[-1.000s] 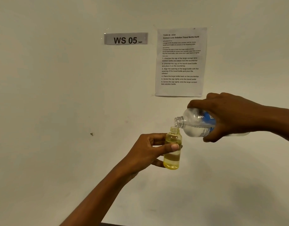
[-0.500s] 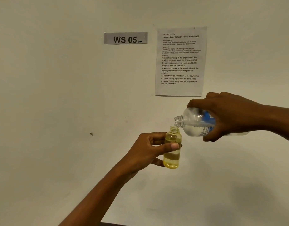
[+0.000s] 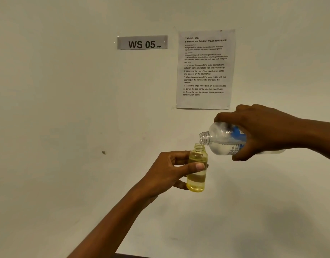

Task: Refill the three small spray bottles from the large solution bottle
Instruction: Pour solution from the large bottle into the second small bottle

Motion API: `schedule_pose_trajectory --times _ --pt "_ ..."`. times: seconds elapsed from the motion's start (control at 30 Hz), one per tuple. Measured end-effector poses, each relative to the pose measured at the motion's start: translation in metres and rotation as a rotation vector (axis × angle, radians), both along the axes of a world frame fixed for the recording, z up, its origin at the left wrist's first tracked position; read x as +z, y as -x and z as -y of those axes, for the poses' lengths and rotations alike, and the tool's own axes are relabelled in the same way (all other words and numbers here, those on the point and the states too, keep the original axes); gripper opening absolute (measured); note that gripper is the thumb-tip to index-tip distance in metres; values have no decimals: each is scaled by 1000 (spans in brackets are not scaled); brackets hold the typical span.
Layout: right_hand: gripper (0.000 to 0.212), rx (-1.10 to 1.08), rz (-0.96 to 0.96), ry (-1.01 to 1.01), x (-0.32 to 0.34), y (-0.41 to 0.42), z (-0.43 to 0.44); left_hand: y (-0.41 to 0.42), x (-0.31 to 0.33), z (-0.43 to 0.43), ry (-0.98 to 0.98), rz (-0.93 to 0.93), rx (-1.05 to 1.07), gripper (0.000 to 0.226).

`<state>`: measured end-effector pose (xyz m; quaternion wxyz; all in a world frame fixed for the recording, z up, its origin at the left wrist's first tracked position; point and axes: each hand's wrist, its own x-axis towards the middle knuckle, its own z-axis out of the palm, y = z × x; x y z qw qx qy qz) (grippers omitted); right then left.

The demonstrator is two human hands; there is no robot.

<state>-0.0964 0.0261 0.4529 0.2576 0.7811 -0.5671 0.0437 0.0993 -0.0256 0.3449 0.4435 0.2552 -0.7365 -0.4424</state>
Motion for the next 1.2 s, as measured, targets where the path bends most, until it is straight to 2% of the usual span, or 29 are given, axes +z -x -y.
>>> schedule_pose_trajectory --times 1.2 --pt "74 -8 -9 10 0 -2 -4 -1 -1 -3 -10 -2 -3 23"
